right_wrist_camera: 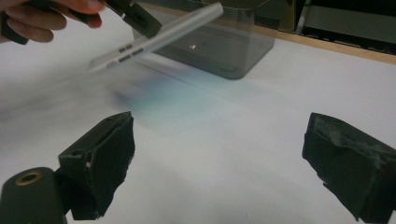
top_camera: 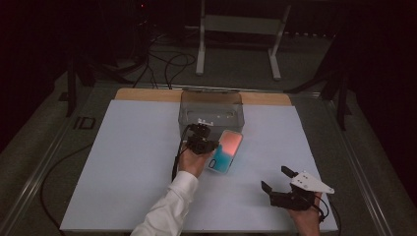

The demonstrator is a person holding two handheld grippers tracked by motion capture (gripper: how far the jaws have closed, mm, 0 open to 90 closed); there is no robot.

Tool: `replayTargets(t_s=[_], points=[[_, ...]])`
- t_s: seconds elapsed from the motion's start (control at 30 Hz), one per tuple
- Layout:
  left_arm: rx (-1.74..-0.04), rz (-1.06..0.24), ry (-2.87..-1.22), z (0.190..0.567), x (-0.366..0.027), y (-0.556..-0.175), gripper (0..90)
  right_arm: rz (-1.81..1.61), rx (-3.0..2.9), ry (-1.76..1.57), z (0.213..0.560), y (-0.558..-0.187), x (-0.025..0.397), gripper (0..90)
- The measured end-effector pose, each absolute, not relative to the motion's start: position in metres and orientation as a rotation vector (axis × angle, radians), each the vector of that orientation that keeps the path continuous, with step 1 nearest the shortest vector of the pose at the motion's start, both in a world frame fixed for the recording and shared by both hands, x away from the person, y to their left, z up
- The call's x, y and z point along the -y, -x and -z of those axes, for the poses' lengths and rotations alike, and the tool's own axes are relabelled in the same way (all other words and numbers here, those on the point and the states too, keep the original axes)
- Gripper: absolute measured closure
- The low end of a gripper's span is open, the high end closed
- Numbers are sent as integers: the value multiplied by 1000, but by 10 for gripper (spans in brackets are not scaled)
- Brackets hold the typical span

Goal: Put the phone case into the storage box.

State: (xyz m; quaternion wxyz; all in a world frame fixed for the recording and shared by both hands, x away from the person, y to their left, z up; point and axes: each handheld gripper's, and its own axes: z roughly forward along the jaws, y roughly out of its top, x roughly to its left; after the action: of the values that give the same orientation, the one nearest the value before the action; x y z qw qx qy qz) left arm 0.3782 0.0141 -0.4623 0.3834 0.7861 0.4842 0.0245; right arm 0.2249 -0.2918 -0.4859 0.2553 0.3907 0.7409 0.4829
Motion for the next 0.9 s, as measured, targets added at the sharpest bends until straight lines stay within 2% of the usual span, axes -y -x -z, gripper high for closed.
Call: replayTargets(t_s=[0.9], points=[[-1277,-137,-1824,448,-75,-363,889,-1311,-2026,-1060,487,-226,287,93]])
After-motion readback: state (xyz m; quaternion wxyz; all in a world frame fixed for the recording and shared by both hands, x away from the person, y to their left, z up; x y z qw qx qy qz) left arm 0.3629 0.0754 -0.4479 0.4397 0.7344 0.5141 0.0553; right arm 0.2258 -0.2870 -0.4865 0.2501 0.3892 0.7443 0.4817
